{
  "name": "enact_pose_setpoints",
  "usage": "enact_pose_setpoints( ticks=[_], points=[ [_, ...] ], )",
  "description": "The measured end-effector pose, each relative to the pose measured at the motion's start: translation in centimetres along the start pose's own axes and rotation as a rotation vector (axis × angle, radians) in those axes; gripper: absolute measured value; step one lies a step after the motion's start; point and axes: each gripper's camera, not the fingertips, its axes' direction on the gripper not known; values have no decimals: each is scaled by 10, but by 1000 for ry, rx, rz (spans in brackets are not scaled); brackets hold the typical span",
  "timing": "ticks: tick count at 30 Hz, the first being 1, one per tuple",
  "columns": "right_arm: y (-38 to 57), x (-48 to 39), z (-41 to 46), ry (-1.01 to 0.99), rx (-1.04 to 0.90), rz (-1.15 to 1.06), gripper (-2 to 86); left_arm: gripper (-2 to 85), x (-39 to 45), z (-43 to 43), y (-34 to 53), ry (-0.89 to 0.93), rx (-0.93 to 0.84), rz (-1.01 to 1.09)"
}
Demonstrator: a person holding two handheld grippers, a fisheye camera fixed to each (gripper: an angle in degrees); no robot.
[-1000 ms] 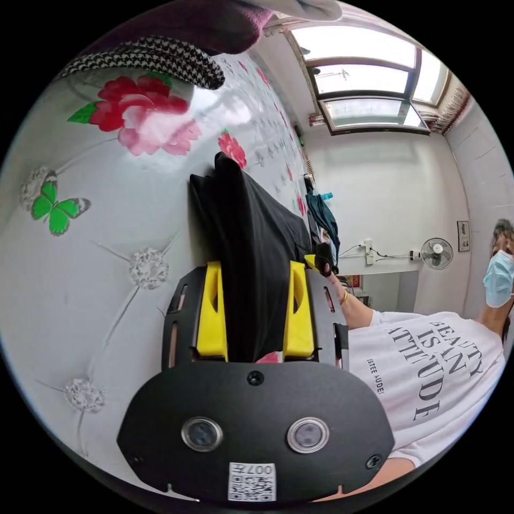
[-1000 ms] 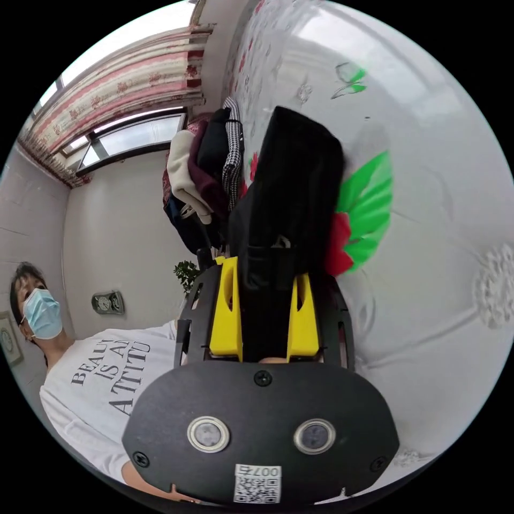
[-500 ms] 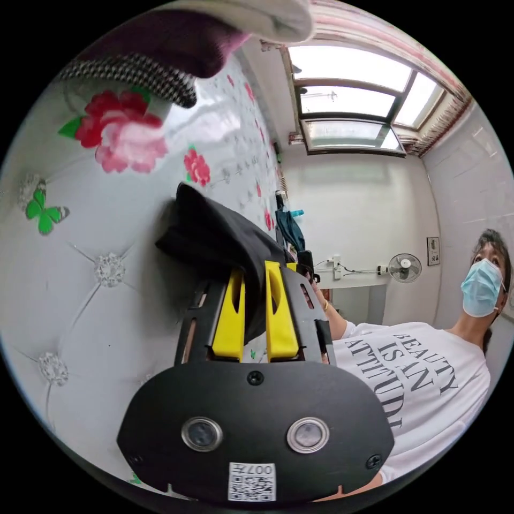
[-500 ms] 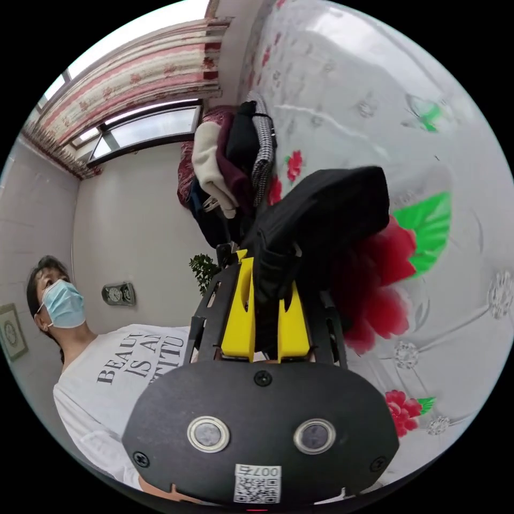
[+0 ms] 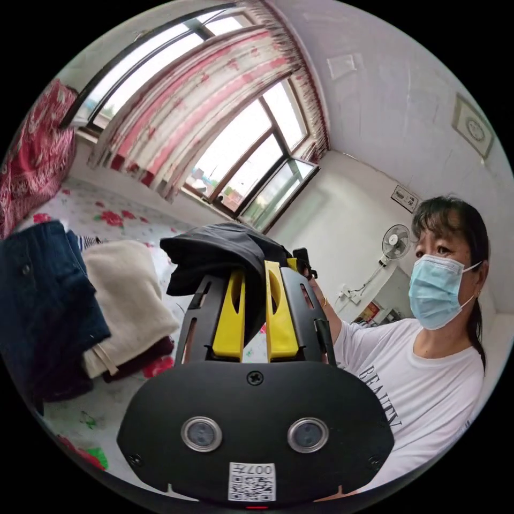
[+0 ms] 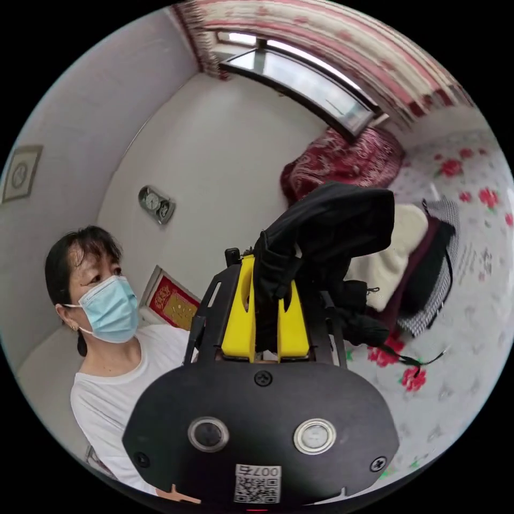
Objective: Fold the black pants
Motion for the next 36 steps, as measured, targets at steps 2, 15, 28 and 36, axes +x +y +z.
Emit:
enact_pose_setpoints(
  ticks=[2,15,28,36],
  points=[
    [-13,-15,20,-6,-25,-45,-1,57,13,-22,-12,-16,40,11],
    [-61,-63,150,-82,-168,-33,-2,56,80,-122,-87,-161,149,50],
    [-140,34,341,6,-219,-47,3,56,-25,-185,-163,-464,124,-76],
    [-78,183,383,74,-234,293,31,114,-215,-115,-40,-425,-61,-515]
  ],
)
